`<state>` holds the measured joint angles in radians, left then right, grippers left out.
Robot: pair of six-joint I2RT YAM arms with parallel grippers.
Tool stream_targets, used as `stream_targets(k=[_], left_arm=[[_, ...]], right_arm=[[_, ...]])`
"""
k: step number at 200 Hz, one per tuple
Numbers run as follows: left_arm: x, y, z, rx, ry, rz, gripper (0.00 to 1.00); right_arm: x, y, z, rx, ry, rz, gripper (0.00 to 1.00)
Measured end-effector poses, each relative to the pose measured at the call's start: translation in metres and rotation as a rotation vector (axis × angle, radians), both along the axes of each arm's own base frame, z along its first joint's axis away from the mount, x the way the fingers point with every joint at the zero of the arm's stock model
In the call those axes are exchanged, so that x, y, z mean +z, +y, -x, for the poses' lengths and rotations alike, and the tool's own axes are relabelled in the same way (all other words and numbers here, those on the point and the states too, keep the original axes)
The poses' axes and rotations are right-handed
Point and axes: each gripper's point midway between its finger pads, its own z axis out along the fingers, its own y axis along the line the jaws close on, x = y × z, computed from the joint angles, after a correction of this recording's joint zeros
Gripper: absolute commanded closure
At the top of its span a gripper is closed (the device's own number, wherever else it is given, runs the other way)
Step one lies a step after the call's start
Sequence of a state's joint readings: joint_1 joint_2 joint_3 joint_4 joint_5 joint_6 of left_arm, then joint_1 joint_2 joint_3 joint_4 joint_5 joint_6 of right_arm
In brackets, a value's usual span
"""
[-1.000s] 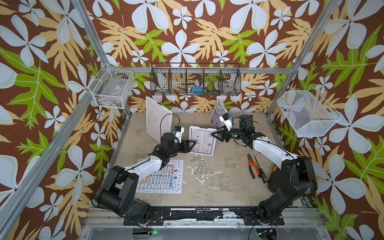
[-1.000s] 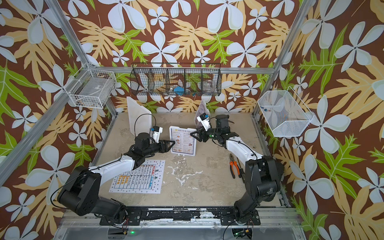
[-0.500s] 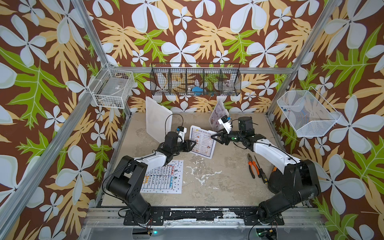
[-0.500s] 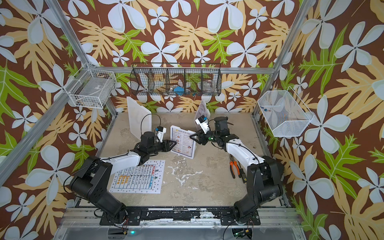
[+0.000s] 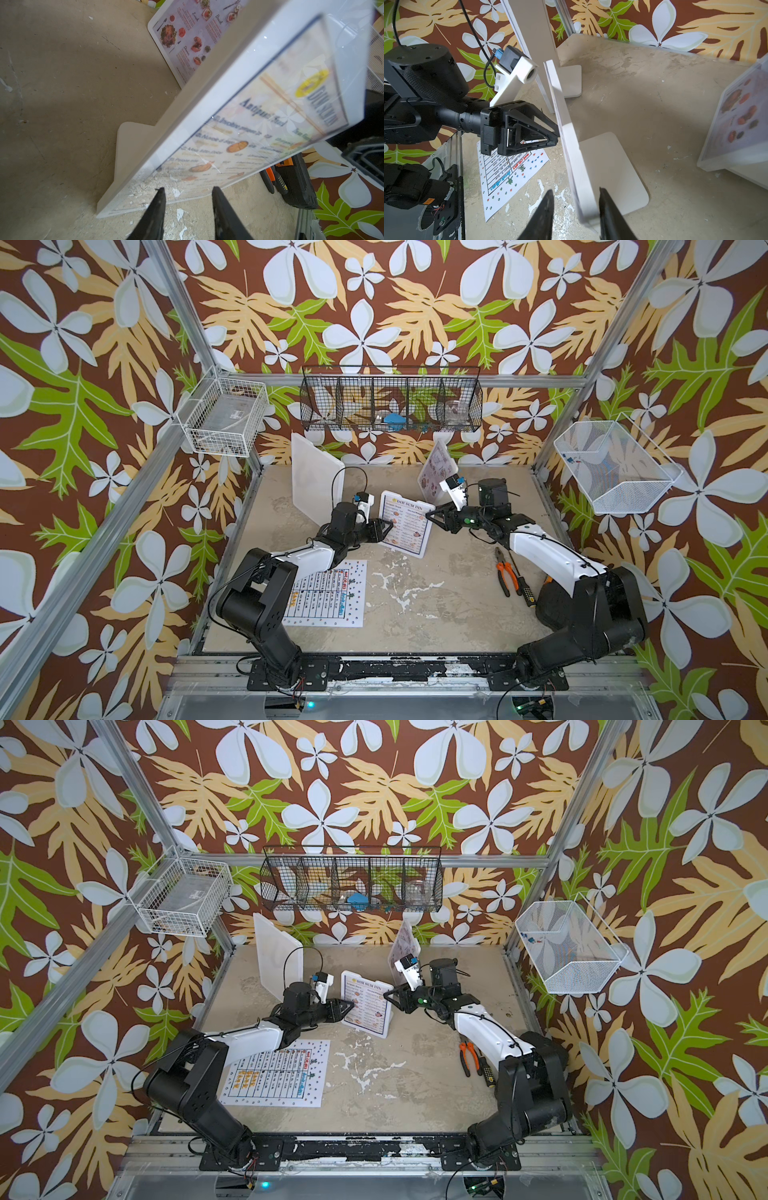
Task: Insert the menus into the narrow rack
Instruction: Move the narrow rack to the center of the board.
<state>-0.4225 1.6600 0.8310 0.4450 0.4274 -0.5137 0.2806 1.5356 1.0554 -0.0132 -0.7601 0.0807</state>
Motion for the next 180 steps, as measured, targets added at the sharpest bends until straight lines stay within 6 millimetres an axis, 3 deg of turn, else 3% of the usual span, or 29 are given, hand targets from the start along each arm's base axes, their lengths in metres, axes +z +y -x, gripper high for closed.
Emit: stream_targets(k=[75,146,180], left_arm=[[0.001,-0.007,0.004,-0.030,0.002,0.010,0.61],[0.001,-0.009,0.008,-0.048,0.004,0.012,0.59],[0.024,-0.006,0.010,-0.040,-0.046,0.015,0.55]], right_arm=[[-0.004,0.006,0.001,0.028,0.015,-0.006,0.80],[0.000,0.006,0.015,0.013,-0.042,0.034,0.91],[0.004,-0.001,0.012,-0.062,-0.065,0.048,0.95]])
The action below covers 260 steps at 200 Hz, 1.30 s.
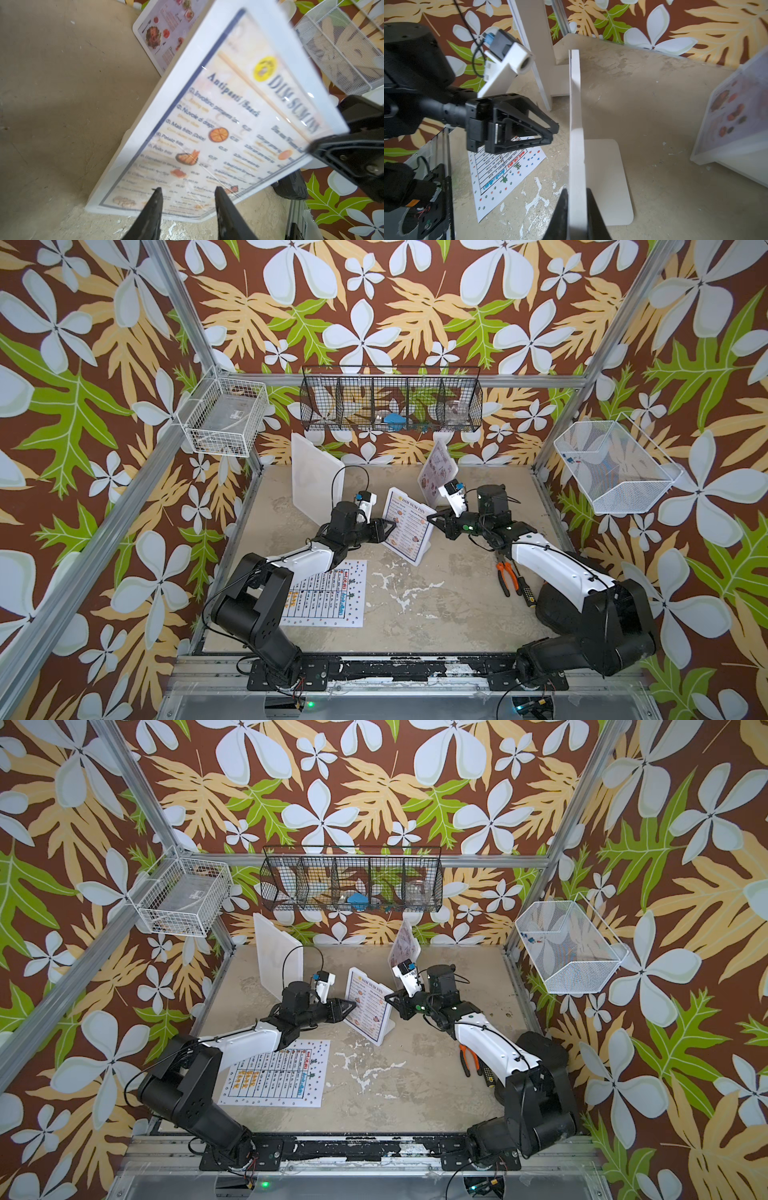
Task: Insert the menus into the narrow rack
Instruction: Move the narrow rack to the center of the board.
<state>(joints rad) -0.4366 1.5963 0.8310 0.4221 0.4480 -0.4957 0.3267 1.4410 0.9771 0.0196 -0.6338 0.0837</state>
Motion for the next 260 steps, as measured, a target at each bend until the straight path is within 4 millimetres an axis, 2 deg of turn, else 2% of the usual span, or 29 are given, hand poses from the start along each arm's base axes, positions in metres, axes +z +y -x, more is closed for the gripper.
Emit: stream_targets(k=[39,84,139,172,204,260], left_arm=[[0.041,0.013,0.007,0.045,-0.095,0.006,0.53],[0.069,0.036,0.023,0.122,-0.164,-0.022,0.51],[0.071,0.068,0.038,0.219,-0.174,-0.075,0.50],[0.079,0.089,0.037,0.284,-0.185,-0.083,0.50],[0.081,0.100,0.038,0.316,-0.182,-0.093,0.50],[0.083,0.105,0.040,0.332,-0.182,-0.096,0.50]], right_arm=[[0.005,-0.009,-0.021,-0.137,-0.038,0.011,0.94],[0.010,-0.010,-0.067,-0.270,-0.059,-0.012,0.93],[0.009,0.017,-0.111,-0.335,-0.074,-0.013,0.92],[0.009,0.010,-0.139,-0.436,-0.098,0.020,0.92],[0.012,0.004,-0.160,-0.500,-0.137,0.054,0.90],[0.004,0.011,-0.182,-0.515,-0.154,0.071,0.86]])
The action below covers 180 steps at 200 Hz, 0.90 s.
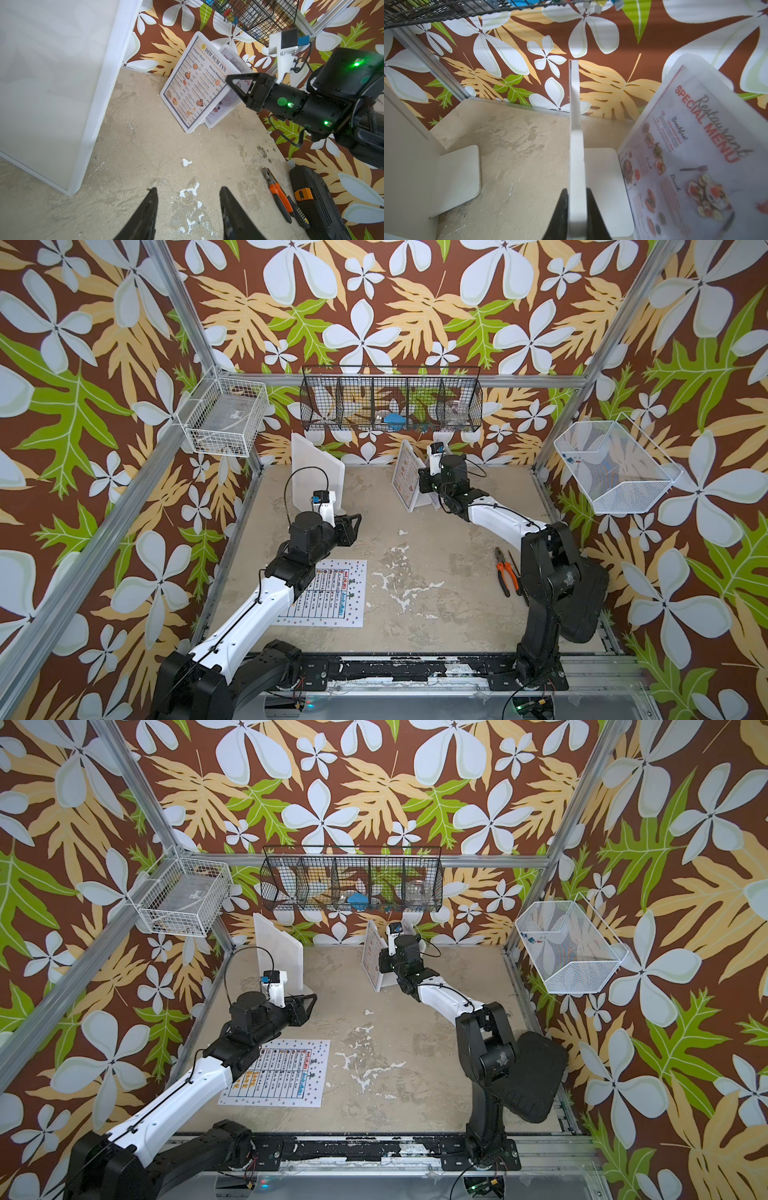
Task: Insert the menus into the narrow rack
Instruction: Move the narrow rack to the center of the board.
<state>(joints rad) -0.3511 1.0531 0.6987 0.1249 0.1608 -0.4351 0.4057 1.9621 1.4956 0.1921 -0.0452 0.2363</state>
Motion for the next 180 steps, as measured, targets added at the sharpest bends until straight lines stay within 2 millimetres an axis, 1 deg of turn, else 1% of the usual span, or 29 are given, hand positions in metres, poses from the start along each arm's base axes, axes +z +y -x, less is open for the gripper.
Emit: stream_targets(k=[18,38,51,73,84,106,125,138,151,165,180], left_arm=[[0.000,0.003,0.000,0.008,0.001,-0.002,0.50],[-0.001,0.007,0.000,0.020,0.008,-0.005,0.48],[-0.002,0.011,0.000,0.030,0.011,-0.005,0.46],[-0.002,0.023,-0.005,0.059,0.018,0.007,0.44],[-0.001,0.028,-0.007,0.067,0.021,0.020,0.43],[0.008,0.036,-0.011,0.082,0.018,0.044,0.43],[0.013,0.044,-0.015,0.093,0.010,0.054,0.43],[0.013,0.052,-0.018,0.108,0.012,0.064,0.42],[0.013,0.063,-0.021,0.129,0.015,0.071,0.42],[0.014,0.077,-0.025,0.155,0.015,0.096,0.42],[0.016,0.091,-0.029,0.179,0.010,0.127,0.38]], right_arm=[[-0.002,0.002,-0.005,-0.001,0.000,-0.003,0.81],[-0.003,0.002,-0.006,-0.004,-0.001,-0.010,0.64],[-0.002,0.003,-0.006,-0.003,-0.002,-0.011,0.57],[0.002,0.001,-0.003,-0.004,-0.007,-0.013,0.48],[0.010,0.000,0.001,-0.002,-0.019,-0.012,0.45],[0.034,-0.005,0.010,0.002,-0.064,-0.021,0.42],[0.053,-0.008,0.022,0.011,-0.101,-0.038,0.40],[0.062,-0.006,0.031,0.024,-0.116,-0.051,0.38],[0.068,0.006,0.041,0.060,-0.125,-0.064,0.37],[0.071,0.027,0.054,0.121,-0.126,-0.078,0.35],[0.073,0.050,0.066,0.181,-0.116,-0.102,0.34]])
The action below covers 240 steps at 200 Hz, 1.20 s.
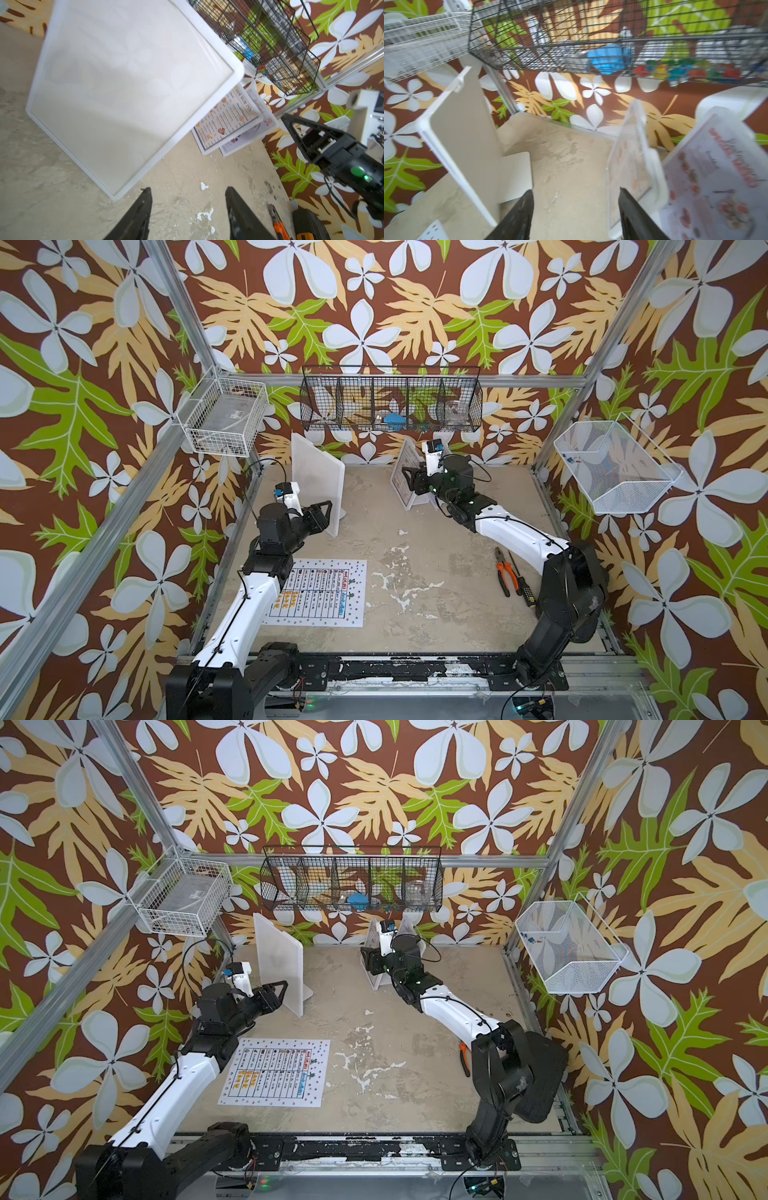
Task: Insert the menus into the narrow rack
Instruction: Move the narrow rack to the center of the board.
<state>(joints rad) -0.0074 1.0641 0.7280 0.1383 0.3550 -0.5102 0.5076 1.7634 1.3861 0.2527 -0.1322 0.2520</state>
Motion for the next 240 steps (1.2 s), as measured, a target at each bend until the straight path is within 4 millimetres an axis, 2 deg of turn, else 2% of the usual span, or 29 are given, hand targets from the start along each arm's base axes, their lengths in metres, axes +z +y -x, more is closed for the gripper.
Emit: stream_targets(k=[41,62,77,111,157,203,240], left_arm=[[0.008,0.033,-0.007,0.032,-0.030,0.094,0.25],[0.015,0.043,-0.007,0.034,-0.055,0.128,0.07],[0.016,0.046,-0.006,0.035,-0.061,0.151,0.01],[0.014,0.042,0.000,0.018,-0.067,0.173,0.00],[0.013,0.048,0.005,0.025,-0.071,0.216,0.00],[0.014,0.043,0.009,-0.039,-0.101,0.324,0.00],[0.025,0.039,0.012,-0.097,-0.150,0.397,0.00]], right_arm=[[0.019,0.060,0.027,0.144,-0.012,-0.055,0.32],[0.031,0.088,0.041,0.211,-0.027,-0.075,0.32],[0.038,0.106,0.049,0.249,-0.036,-0.087,0.32],[0.044,0.135,0.050,0.289,-0.049,-0.098,0.33],[0.025,0.169,0.038,0.325,-0.013,-0.090,0.34],[0.005,0.193,0.028,0.348,0.016,-0.080,0.42],[-0.011,0.207,0.024,0.358,0.037,-0.066,0.54]])
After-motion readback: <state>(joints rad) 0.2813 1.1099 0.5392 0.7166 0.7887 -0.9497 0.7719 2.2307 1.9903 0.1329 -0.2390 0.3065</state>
